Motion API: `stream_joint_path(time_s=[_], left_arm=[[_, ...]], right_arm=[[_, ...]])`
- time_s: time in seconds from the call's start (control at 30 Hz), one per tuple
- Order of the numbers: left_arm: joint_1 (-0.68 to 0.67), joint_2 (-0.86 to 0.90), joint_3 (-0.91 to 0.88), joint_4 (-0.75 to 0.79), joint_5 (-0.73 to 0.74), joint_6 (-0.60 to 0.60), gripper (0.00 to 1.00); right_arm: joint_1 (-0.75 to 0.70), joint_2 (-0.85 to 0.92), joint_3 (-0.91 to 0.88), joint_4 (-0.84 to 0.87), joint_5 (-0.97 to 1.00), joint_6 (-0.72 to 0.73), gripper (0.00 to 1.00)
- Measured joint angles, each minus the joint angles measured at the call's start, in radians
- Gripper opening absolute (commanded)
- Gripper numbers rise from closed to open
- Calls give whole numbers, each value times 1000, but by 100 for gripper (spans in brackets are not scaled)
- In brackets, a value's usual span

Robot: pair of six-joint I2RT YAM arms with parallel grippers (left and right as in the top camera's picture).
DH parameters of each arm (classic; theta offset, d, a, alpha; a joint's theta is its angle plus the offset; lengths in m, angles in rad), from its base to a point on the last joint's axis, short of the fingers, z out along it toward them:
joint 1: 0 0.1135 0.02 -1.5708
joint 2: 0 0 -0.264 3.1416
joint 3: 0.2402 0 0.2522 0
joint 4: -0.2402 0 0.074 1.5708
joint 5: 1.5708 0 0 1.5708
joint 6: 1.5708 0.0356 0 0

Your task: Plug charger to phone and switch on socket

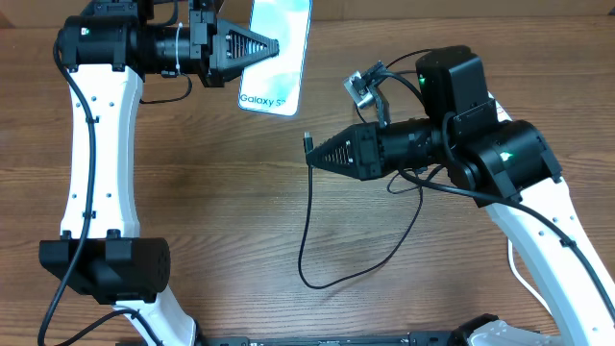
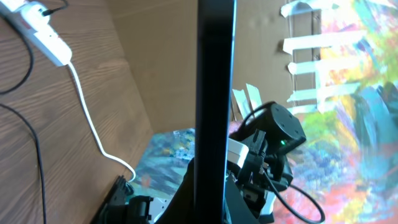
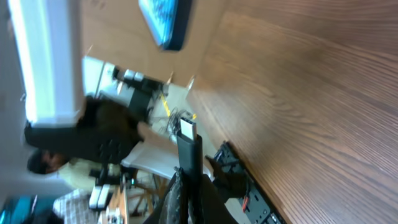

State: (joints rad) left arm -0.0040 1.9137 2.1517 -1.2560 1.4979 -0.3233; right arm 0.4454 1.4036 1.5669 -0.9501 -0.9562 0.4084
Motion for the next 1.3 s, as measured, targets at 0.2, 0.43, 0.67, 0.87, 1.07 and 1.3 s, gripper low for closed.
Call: stream_joint_path(time_s=[0.2,0.43,0.67,0.87,1.07,1.3], left_arm=[[0,0,0,64,-169,-159,4],[-19,0,-1,100,-264,-233,4],[-27,0,-1,100,-273,-235,4],[-27,0,-1,100,-274,-199,4],[-27,0,-1,101,-278,-159,4],[-27,0,-1,100,-280,-145,4]], right_arm=[[98,2,0,50,182,115,4],[171,45,0,165,302,208,4],[171,103,0,232,301,247,4],[143,104,0,240,257,255,4],[98,104,0,239,185,262,4],[98,104,0,242,166,262,4]])
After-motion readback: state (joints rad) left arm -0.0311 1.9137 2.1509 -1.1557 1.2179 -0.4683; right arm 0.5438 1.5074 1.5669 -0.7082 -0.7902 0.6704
